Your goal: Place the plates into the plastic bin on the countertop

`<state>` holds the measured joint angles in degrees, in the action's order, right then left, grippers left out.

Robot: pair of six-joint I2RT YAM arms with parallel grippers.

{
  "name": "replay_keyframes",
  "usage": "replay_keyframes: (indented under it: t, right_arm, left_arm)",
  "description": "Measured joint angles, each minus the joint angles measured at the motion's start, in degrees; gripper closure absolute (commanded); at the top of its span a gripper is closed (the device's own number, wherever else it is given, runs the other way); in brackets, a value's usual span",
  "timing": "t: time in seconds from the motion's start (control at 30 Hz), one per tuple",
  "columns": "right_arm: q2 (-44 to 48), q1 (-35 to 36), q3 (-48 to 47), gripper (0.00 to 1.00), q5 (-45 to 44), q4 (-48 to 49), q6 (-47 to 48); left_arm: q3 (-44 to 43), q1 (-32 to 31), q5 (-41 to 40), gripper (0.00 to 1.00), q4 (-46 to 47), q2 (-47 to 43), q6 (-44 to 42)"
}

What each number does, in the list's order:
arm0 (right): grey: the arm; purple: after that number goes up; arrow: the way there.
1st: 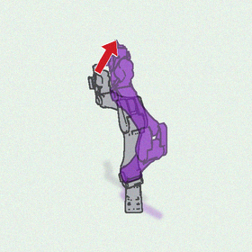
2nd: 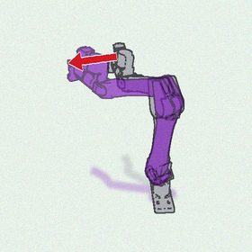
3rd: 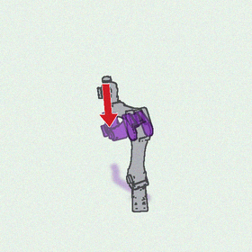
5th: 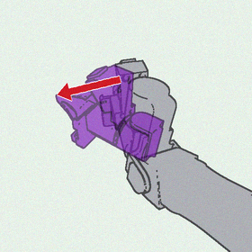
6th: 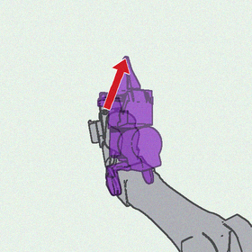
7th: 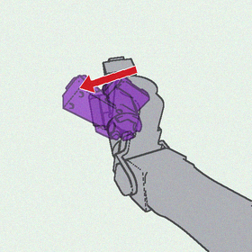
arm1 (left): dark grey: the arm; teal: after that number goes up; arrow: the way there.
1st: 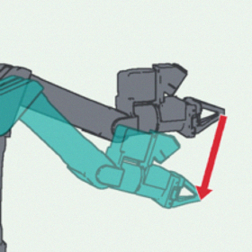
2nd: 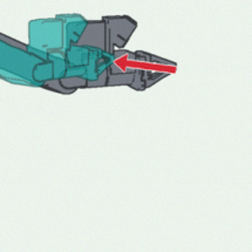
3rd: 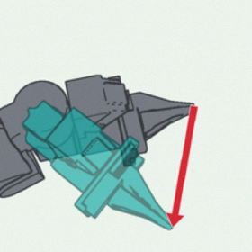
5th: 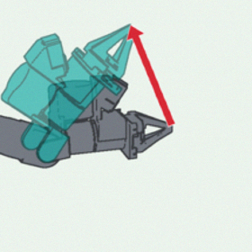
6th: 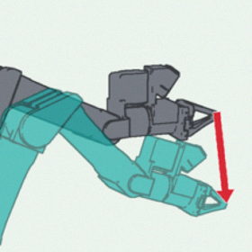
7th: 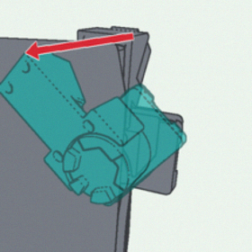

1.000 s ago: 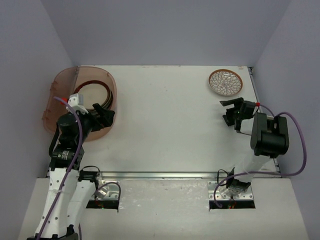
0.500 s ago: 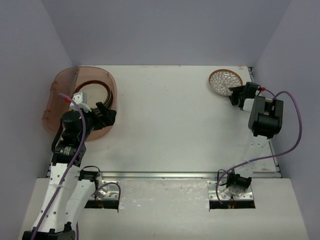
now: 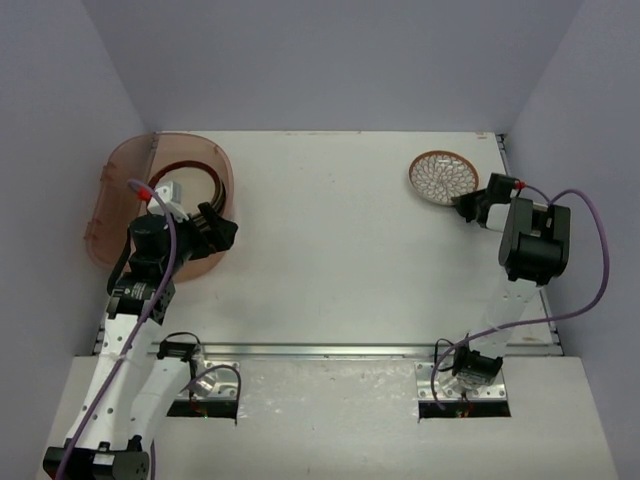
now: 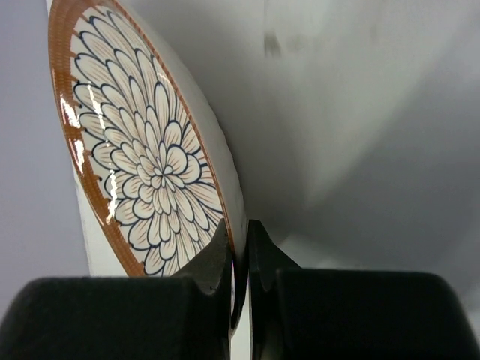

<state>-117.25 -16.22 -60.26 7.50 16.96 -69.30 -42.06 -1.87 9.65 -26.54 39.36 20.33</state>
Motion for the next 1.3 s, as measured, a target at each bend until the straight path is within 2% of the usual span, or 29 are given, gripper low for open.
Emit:
replay_keyframes:
  t: [0.13, 0.2, 0.27, 0.4, 0.6, 0.73, 0.83, 1.0, 1.03, 1.17, 1.27, 1.3]
  right_arm:
    - [11.60, 3.51, 10.23, 1.00, 2.07, -5.56, 6.00]
    - [16.43, 6.35, 13.74, 1.00, 3.72, -8.24, 8.91]
    - [20.36, 9.11, 15.48, 1.00, 6.08, -12.03, 12.51]
    - [24.91, 15.06, 14.33, 1.00, 13.16, -19.85, 21.89]
    - [30.83, 23.90, 10.22, 1.00, 25.37, -29.77, 34.49]
    - [35.71, 29.83, 9.89, 1.00, 32.88, -30.05, 36.94]
    - [37.73, 32.23, 9.87, 1.00, 38.05, -28.77, 37.03]
    - [37.96, 33.00, 10.34, 1.00, 42.28, -23.19, 33.44]
    - [37.85, 32.98, 10.41, 1.00, 42.44, -22.51, 32.78]
    - [37.00, 32.37, 10.41, 0.97, 44.06, -20.65, 30.90]
    - [36.67, 32.49, 10.41, 0.80, 44.92, -19.11, 30.36]
    - [36.53, 32.49, 10.41, 0.68, 45.48, -18.33, 29.83]
  left_arm:
    - [-3.14, -1.60, 4.30, 0.00, 0.83, 3.70, 2.06]
    - [-6.00, -5.46, 4.44, 0.00, 0.89, 7.81, 3.54]
    - [-10.09, -12.02, 3.37, 0.00, 1.47, 12.82, 4.62]
    - [-13.94, -19.52, 2.17, 0.00, 2.90, 20.46, 5.76]
    - [-17.79, -21.09, 2.38, 0.00, 2.73, 28.81, 6.10]
    - [-18.67, -21.72, 2.95, 0.03, 2.79, 32.34, 6.08]
    - [-18.69, -22.09, 3.75, 0.21, 2.68, 33.94, 6.04]
    - [-18.67, -22.21, 8.02, 0.93, 4.16, 34.31, 6.62]
    - [-18.59, -22.33, 9.65, 1.00, 5.21, 34.19, 6.79]
    - [-16.88, -22.64, 14.00, 1.00, 7.65, 31.98, 5.26]
    - [-16.11, -22.36, 14.97, 1.00, 8.11, 30.75, 5.30]
    - [-15.76, -22.12, 15.23, 1.00, 8.33, 30.25, 5.33]
